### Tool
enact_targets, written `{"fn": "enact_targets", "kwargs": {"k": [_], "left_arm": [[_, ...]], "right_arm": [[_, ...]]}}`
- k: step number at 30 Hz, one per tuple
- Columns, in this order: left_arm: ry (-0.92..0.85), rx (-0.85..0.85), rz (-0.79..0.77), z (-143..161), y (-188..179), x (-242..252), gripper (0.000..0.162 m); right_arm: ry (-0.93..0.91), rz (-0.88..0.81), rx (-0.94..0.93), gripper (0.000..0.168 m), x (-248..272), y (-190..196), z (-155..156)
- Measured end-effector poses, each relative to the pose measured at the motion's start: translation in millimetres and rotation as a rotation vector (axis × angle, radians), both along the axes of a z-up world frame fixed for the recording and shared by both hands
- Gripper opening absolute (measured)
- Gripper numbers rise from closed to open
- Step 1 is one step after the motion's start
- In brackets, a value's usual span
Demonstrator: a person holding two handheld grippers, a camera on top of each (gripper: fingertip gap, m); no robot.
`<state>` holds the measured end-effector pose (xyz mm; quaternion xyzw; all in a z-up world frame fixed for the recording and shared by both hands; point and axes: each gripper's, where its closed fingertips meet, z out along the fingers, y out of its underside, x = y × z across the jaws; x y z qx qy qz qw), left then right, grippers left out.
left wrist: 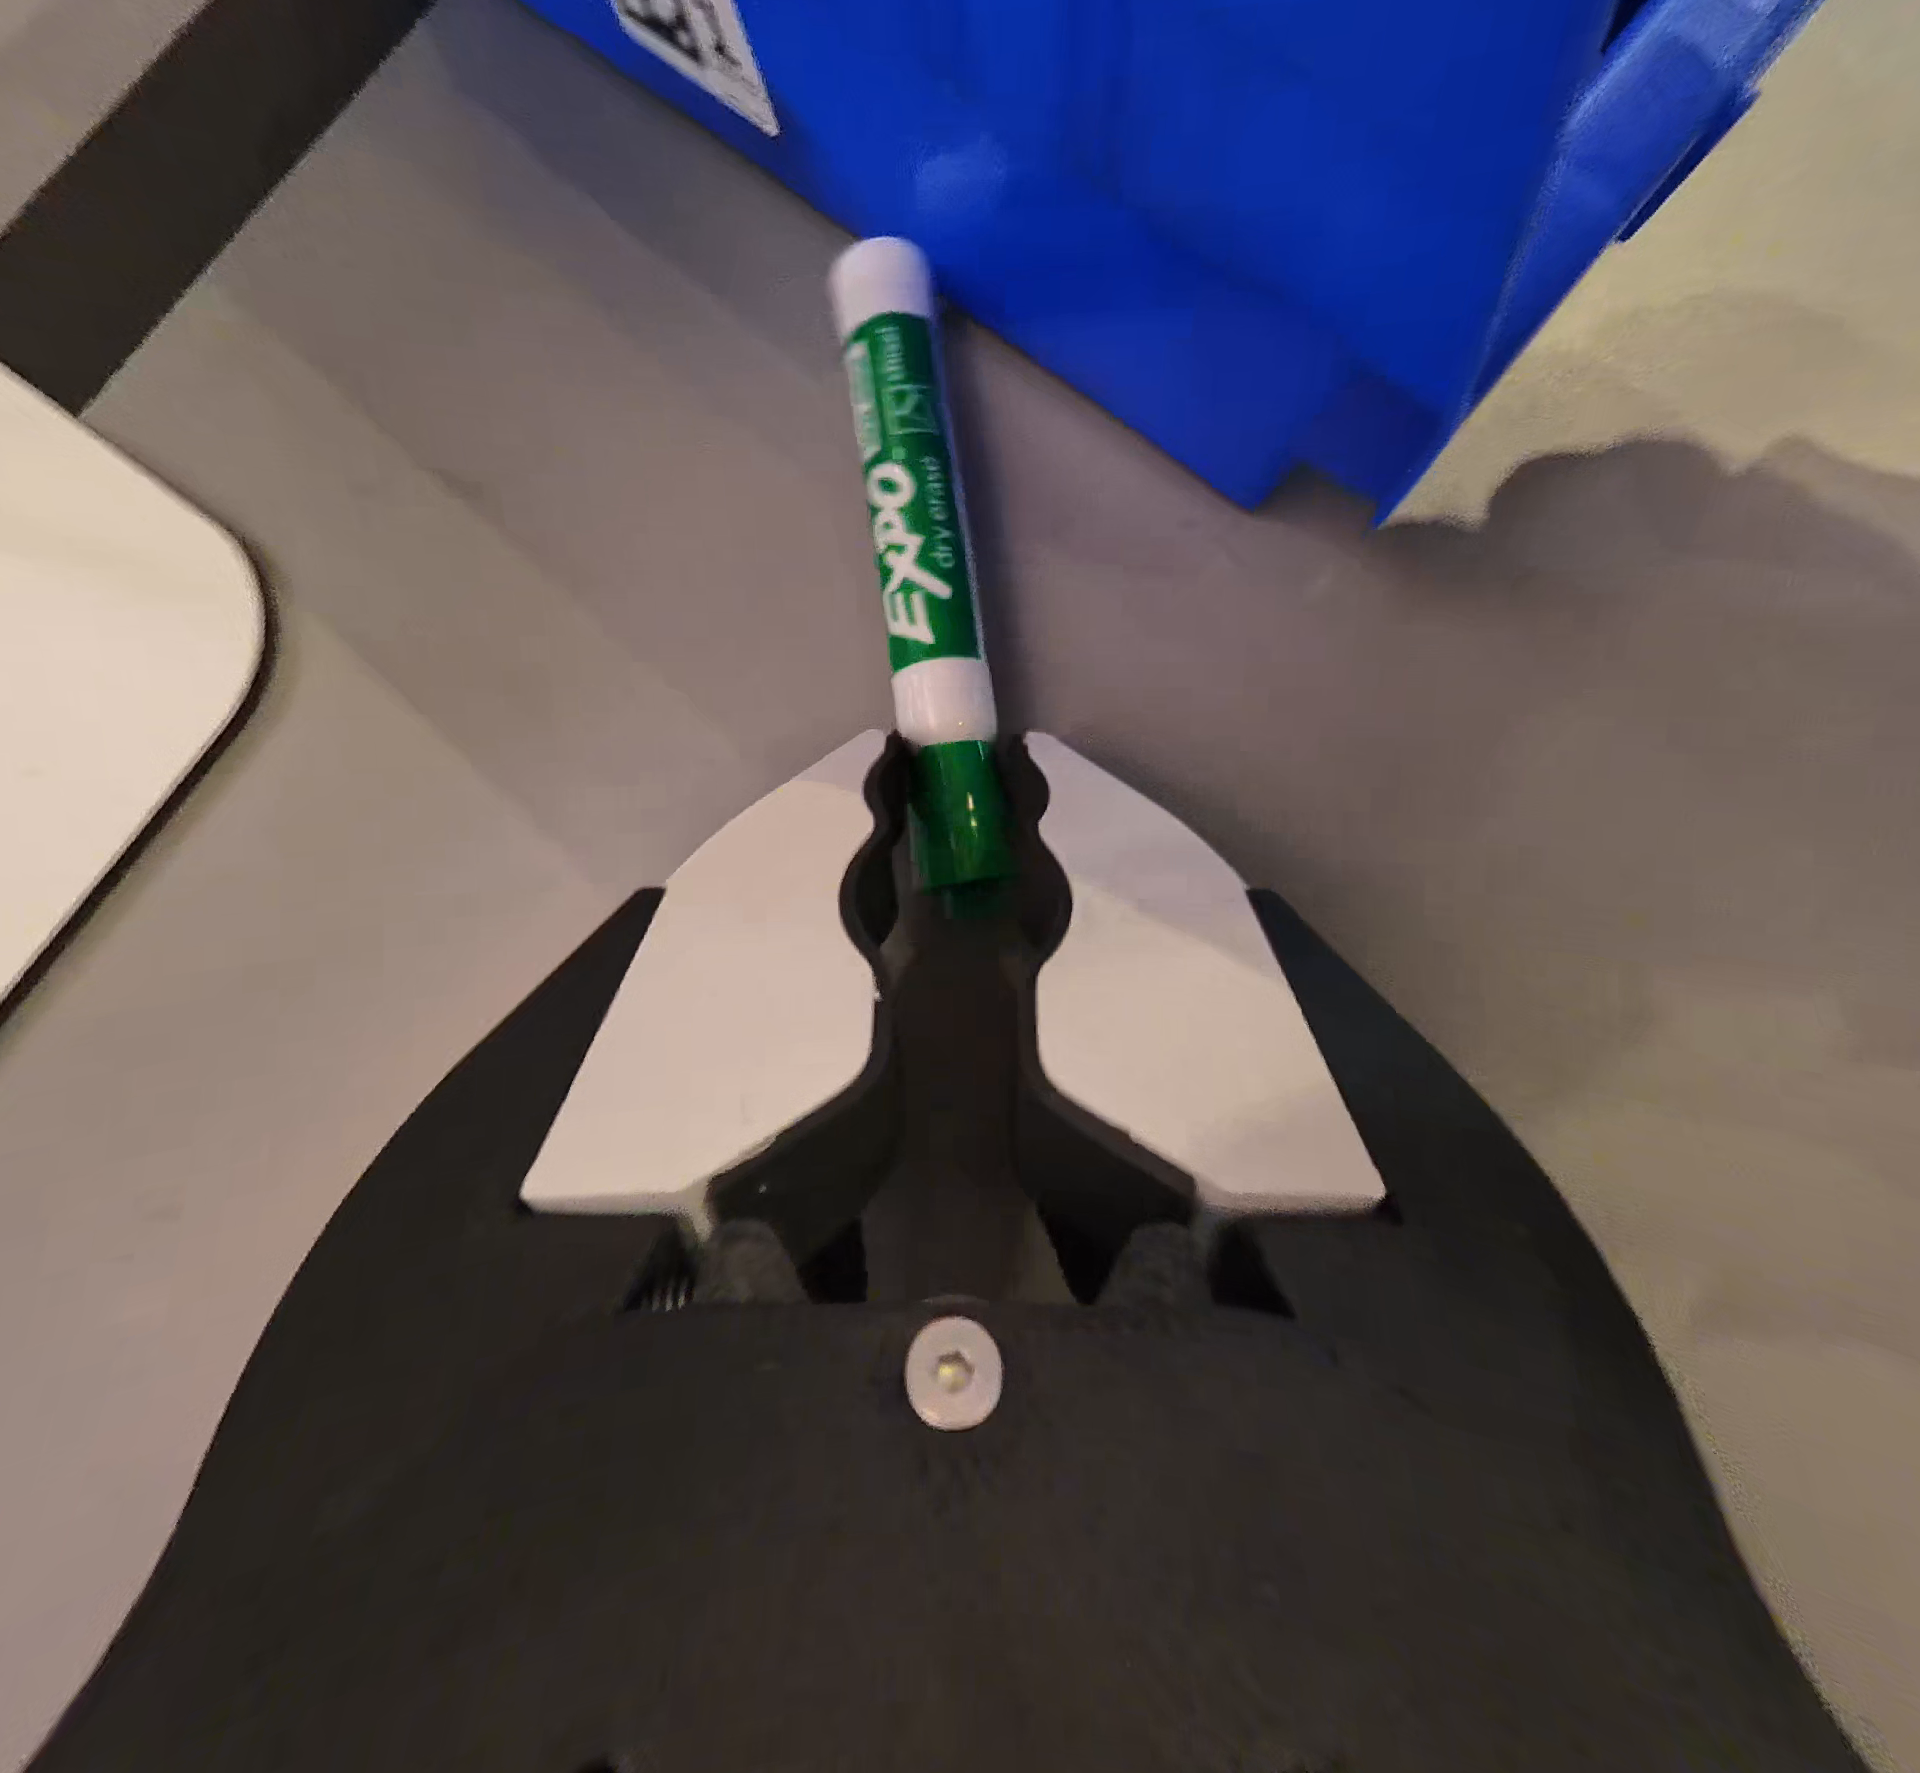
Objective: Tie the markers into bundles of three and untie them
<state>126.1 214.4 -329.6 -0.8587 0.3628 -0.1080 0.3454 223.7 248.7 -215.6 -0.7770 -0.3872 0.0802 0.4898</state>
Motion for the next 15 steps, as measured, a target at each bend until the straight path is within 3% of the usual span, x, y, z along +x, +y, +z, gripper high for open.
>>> {"fn": "enact_targets", "kwargs": {"k": [1,5,8,11,15], "left_arm": [[-0.032,-0.009,0.002,-0.1,-2.4,-5.6,0.018],[-0.269,-0.031,0.031,21.8,-14.7,-35.1,0.018],[-0.555,0.014,0.009,57.3,-31.8,-57.5,0.018],[-0.86,0.088,-0.083,99.5,-57.8,-80.8,0.017],[-1.018,0.099,-0.248,123.4,-96.8,-90.1,0.017]], "right_arm": [[0.021,0.013,0.009,0.021,-3.2,-2.2,4.3],[0.105,0.123,0.011,0.023,-30.4,-21.0,19.2],[0.22,0.235,-0.007,0.03,-63.2,-42.6,30.6],[0.402,0.383,-0.108,0.042,-105.1,-72.1,37.1],[0.615,0.545,-0.215,0.053,-156.1,-107.4,42.6]]}}
